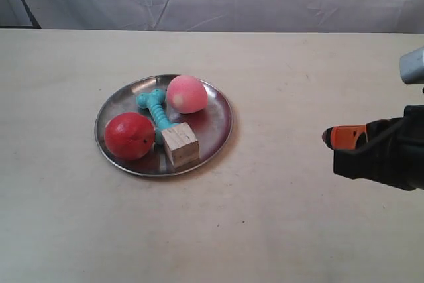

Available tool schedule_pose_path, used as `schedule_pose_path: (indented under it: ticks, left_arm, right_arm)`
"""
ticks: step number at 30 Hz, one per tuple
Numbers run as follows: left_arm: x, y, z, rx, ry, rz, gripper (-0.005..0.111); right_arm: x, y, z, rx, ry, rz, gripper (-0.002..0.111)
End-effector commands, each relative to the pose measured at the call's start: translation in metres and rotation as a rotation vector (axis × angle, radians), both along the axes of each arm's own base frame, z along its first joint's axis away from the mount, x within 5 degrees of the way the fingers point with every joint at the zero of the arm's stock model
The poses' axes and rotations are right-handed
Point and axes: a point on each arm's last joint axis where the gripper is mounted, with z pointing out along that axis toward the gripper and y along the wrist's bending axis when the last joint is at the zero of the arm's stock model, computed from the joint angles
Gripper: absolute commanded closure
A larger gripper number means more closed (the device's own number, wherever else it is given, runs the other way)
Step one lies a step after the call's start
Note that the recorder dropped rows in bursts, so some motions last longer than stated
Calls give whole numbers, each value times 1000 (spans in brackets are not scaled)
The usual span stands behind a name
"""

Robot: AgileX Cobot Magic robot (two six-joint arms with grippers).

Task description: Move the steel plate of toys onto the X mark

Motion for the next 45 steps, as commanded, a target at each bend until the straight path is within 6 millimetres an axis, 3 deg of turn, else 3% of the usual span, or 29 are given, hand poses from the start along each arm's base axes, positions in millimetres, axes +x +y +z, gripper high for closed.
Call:
schedule_pose_path:
  ticks: [1, 4, 8, 13, 17, 30, 38, 45]
  left_arm:
    - [-1, 0, 0, -1, -14, 3, 107]
    - [-1, 0, 0, -1, -14, 3, 107]
    - [-1, 0, 0, 4, -13, 3, 107]
    - [-1, 1, 0, 27, -17, 3, 107]
    - [-1, 1, 0, 27, -17, 3, 107]
    - [-1, 1, 0, 32, -17, 3, 107]
    - [-1, 1, 0, 35, -18, 3, 107]
    - [-1, 1, 0, 32, -17, 3, 107]
  right_arm:
    - [0, -1, 1, -10, -24, 2, 107]
    - [-6, -14, 15, -95, -177, -18, 107]
    - [-30, -37, 26, -71, -312, -147, 107]
    - [-61, -57, 12, -64, -424, -328, 107]
    - [-75, -61, -8, -69, -450, -380, 107]
    - [-76, -66, -52, -75, -346, -439, 107]
    - [-77, -67, -65, -55, -336, -462, 107]
    - [-83, -66, -64, -47, -366, -456, 107]
